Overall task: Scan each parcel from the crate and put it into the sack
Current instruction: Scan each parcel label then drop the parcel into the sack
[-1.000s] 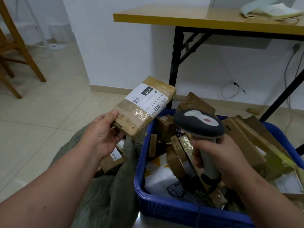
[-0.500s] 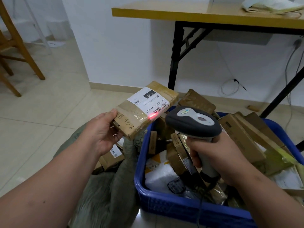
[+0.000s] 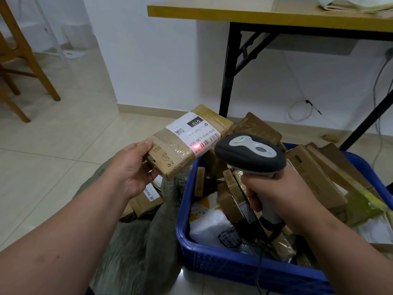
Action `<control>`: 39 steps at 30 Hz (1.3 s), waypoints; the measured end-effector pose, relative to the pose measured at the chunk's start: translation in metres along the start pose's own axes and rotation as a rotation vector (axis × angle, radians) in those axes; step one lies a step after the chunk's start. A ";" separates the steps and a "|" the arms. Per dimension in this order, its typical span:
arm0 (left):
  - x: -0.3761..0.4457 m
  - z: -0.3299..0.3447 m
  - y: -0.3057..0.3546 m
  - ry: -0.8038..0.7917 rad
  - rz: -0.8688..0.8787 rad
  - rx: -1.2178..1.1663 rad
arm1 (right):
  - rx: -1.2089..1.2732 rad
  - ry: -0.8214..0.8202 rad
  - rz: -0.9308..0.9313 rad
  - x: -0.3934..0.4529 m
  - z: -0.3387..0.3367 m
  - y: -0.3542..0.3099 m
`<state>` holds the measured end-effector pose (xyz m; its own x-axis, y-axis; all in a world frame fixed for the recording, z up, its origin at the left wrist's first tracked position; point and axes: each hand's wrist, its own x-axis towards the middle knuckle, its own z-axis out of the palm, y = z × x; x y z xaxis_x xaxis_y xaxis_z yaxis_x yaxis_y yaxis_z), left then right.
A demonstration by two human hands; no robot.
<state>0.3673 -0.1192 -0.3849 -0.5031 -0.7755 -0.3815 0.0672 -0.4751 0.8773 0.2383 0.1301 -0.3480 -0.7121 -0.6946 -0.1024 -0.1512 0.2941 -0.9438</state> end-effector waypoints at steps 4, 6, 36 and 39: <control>-0.001 -0.003 0.002 0.014 0.003 0.015 | 0.013 0.002 0.015 0.000 0.004 -0.002; -0.001 -0.007 0.005 0.028 0.007 0.030 | 0.023 -0.004 0.022 0.001 0.007 -0.004; 0.081 -0.096 -0.056 0.355 -0.430 0.332 | -0.019 -0.119 0.087 0.058 0.071 0.026; 0.081 -0.096 -0.053 0.338 -0.371 0.308 | 0.000 -0.108 0.087 0.056 0.069 0.025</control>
<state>0.4055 -0.1969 -0.4903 -0.1389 -0.6941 -0.7064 -0.3399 -0.6365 0.6923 0.2425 0.0534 -0.3994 -0.6449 -0.7329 -0.2167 -0.0919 0.3558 -0.9300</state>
